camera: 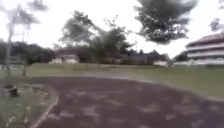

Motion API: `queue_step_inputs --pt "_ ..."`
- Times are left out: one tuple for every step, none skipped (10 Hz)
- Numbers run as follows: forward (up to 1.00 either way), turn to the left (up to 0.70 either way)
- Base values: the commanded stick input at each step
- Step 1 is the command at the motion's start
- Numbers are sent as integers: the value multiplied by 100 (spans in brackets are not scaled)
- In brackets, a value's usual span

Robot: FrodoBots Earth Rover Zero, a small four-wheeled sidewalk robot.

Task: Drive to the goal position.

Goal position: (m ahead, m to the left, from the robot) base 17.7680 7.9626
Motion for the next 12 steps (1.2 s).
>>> queue_step_inputs --pt "70 0" --pt "70 0" --pt "70 0" --pt "70 0" --pt "70 0" --pt "70 0" --pt "70 0" --pt "70 0" --pt "70 0" --pt "70 0" --pt "70 0" --pt "70 0"
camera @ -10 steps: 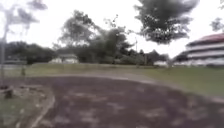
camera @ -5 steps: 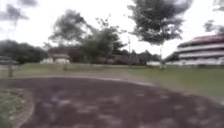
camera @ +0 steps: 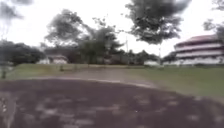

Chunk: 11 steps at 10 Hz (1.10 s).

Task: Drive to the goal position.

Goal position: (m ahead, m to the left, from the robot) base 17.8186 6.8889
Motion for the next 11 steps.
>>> queue_step_inputs --pt "70 0" --pt "70 0" --pt "70 0" --pt "70 0" --pt "70 0" --pt "70 0" --pt "70 27" --pt "70 35" --pt "70 25" --pt "70 9" --pt "70 0"
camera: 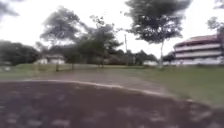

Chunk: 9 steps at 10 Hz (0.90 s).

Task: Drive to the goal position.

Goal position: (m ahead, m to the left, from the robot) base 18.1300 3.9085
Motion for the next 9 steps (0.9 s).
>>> queue_step_inputs --pt "70 0" --pt "70 0" --pt "70 0" --pt "70 0" --pt "70 0" --pt "70 0" --pt "70 0" --pt "70 0" --pt "70 0"
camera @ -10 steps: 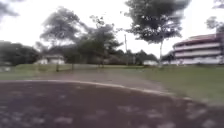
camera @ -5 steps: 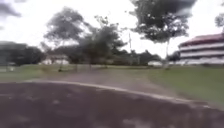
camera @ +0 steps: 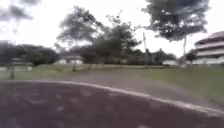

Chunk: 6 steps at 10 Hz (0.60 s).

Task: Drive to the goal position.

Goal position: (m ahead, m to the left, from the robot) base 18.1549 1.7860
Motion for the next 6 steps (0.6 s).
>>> queue_step_inputs --pt "70 0" --pt "70 0" --pt "70 0" --pt "70 0" --pt "70 0" --pt "70 0"
